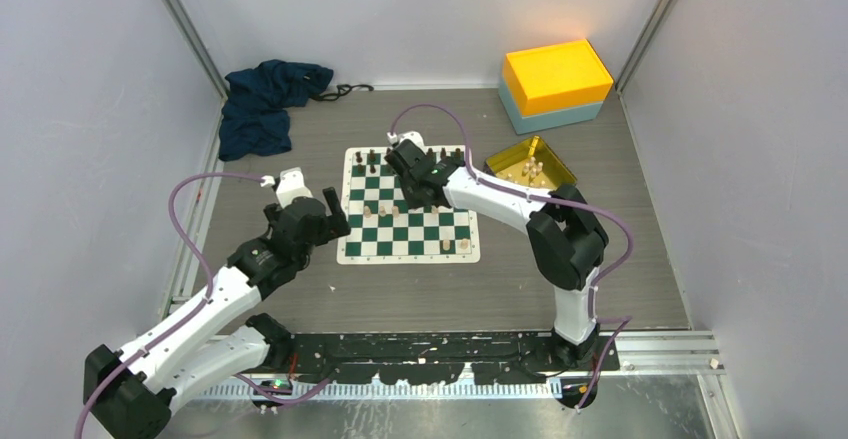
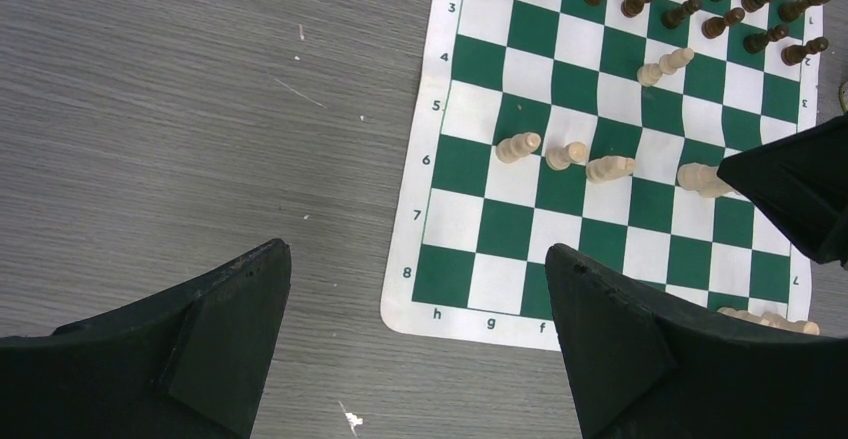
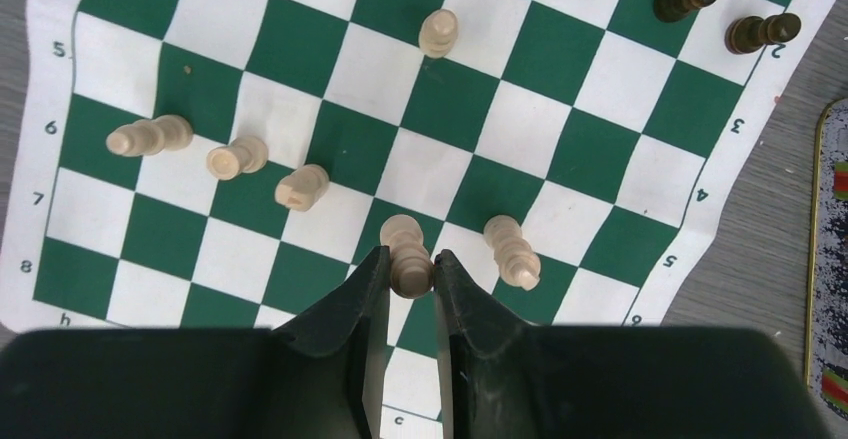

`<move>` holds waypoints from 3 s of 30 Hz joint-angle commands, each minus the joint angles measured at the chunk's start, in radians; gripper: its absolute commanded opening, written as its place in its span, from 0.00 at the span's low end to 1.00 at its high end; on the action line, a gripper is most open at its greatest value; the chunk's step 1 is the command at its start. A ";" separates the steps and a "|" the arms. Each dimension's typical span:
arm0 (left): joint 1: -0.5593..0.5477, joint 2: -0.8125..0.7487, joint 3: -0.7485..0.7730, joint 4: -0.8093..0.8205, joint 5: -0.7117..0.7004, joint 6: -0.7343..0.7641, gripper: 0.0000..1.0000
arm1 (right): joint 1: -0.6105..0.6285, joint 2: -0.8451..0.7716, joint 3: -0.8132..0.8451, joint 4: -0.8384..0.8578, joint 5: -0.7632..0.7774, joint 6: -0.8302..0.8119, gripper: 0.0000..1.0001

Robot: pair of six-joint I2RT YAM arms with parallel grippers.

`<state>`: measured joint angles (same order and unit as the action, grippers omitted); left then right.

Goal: Set up the chess pieces on the board
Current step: Pick up the chess piece from the chessboard, then place the chess piece on the chessboard.

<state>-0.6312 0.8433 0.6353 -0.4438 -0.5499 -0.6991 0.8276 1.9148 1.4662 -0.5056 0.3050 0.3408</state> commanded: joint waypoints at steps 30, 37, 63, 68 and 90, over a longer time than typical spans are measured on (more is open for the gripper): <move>-0.004 -0.080 -0.013 -0.021 -0.042 -0.005 0.99 | 0.254 -0.063 -0.107 0.028 0.116 0.090 0.01; -0.005 -0.093 -0.017 -0.024 -0.042 -0.005 0.99 | 0.255 -0.038 -0.103 0.042 0.121 0.083 0.01; -0.005 -0.096 -0.025 -0.029 -0.042 -0.007 0.99 | 0.254 -0.027 -0.096 0.036 0.121 0.080 0.29; -0.004 -0.098 -0.028 -0.029 -0.041 -0.008 0.99 | 0.254 -0.037 -0.085 0.025 0.121 0.075 0.32; -0.004 -0.103 -0.019 -0.039 -0.046 -0.008 0.99 | 0.284 -0.122 -0.041 -0.011 0.161 0.056 0.35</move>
<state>-0.6312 0.7582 0.6071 -0.4908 -0.5610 -0.6994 1.1038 1.8771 1.3766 -0.5137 0.4118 0.4126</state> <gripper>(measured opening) 0.991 0.345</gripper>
